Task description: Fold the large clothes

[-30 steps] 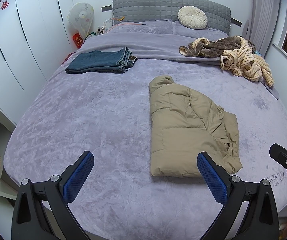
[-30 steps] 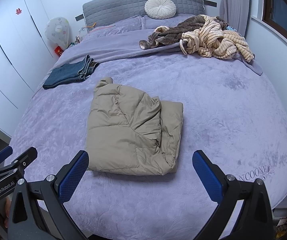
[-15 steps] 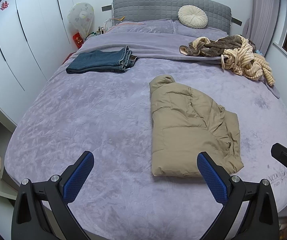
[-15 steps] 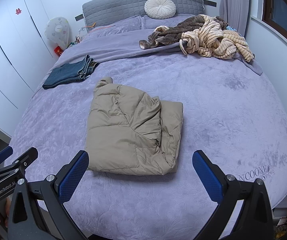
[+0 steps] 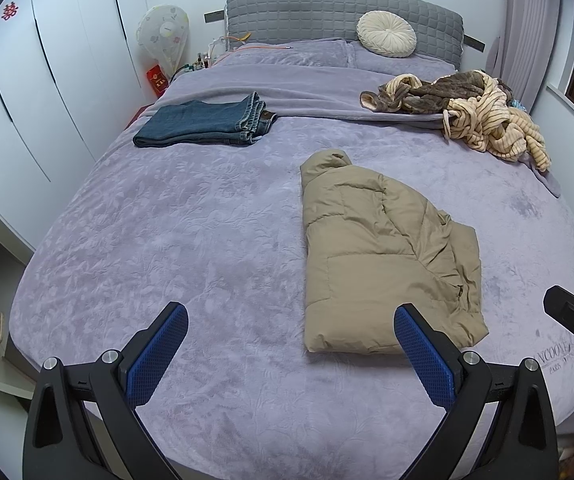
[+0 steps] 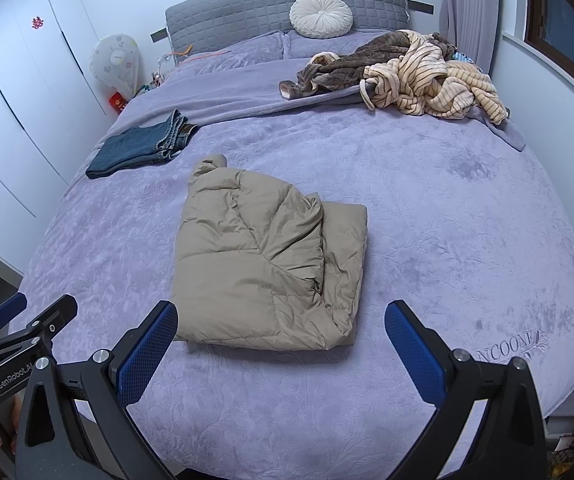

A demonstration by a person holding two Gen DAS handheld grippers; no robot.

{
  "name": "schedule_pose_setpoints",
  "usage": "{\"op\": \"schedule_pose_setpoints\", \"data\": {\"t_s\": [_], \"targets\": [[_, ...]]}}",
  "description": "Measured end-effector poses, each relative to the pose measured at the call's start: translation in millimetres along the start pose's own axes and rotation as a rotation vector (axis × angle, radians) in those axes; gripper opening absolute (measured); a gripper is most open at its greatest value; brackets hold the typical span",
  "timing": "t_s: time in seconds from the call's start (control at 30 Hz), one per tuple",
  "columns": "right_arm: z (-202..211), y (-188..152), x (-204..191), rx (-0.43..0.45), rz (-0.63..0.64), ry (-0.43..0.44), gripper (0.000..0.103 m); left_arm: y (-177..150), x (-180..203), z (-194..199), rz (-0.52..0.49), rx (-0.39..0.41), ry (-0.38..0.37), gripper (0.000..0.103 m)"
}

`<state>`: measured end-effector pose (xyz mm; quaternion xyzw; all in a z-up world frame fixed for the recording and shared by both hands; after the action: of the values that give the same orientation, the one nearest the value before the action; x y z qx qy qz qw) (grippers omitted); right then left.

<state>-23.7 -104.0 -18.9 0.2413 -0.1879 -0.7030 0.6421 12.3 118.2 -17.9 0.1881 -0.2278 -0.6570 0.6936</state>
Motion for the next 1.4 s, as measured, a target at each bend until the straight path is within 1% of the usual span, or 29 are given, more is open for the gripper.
{"op": "schedule_pose_setpoints", "data": {"t_s": [0.7, 0.83, 1.4], "targets": [[1, 1, -1, 0.002, 0.002, 0.0, 0.103, 1, 0, 0, -0.002, 0.0, 0.001, 0.103], [1, 1, -1, 0.002, 0.002, 0.001, 0.103, 2, -8, -1, 0.001, 0.001, 0.002, 0.103], [1, 1, -2, 0.003, 0.001, 0.002, 0.103, 2, -7, 0, -0.001, 0.002, 0.004, 0.103]]}}
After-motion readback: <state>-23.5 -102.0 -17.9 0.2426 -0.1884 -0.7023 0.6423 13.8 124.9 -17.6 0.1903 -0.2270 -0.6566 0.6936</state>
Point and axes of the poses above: each gripper's, at about its wrist camera, not at the fingertips, and z roughly against the way its jaws point, x to its right, y to its top, the point moved 8 cm from there along -z, roughly the way its jaws point, and after that the axes turned 8 degrees about z, right-handed, at the moved point
